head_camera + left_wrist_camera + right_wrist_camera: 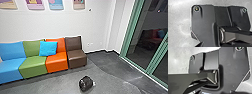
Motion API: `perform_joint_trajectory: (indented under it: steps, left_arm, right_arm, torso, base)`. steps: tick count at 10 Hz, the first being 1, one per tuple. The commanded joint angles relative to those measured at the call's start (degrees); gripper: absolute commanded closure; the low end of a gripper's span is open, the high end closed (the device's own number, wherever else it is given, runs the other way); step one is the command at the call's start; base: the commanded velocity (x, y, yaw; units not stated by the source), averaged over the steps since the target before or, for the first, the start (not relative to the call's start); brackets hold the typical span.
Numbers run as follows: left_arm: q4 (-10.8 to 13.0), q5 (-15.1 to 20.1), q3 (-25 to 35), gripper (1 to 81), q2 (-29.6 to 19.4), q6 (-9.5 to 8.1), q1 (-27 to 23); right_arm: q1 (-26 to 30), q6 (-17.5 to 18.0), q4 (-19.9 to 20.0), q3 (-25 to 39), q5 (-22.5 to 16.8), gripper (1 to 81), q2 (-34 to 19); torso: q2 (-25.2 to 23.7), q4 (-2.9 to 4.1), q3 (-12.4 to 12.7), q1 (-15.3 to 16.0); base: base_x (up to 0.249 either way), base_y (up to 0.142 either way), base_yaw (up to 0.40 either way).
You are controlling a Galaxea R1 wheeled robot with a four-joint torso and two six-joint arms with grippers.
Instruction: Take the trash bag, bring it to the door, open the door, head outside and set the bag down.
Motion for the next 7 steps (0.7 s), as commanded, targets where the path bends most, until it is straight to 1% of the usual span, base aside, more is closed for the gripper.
perform_joint_trajectory:
  steps: [1,7]
  left_arm:
    - [0.6,3.2,-0.2,1.0,-0.1,0.03,-2.1]
    - [0.6,3.2,-0.2,1.0,-0.1,0.11,-2.1]
  right_arm:
    - [2.0,0.1,-0.4,0.5,-3.1,1.0,-0.2]
    - [2.0,0.1,-0.4,0.5,-3.1,1.0,-0.2]
  torso:
    - [0.0,0.00,0.0,0.0]
    - [0.0,0.00,0.0,0.0]
  base:
    - [0.149,-0.060,0.000]
    - [0.149,-0.063,0.000]
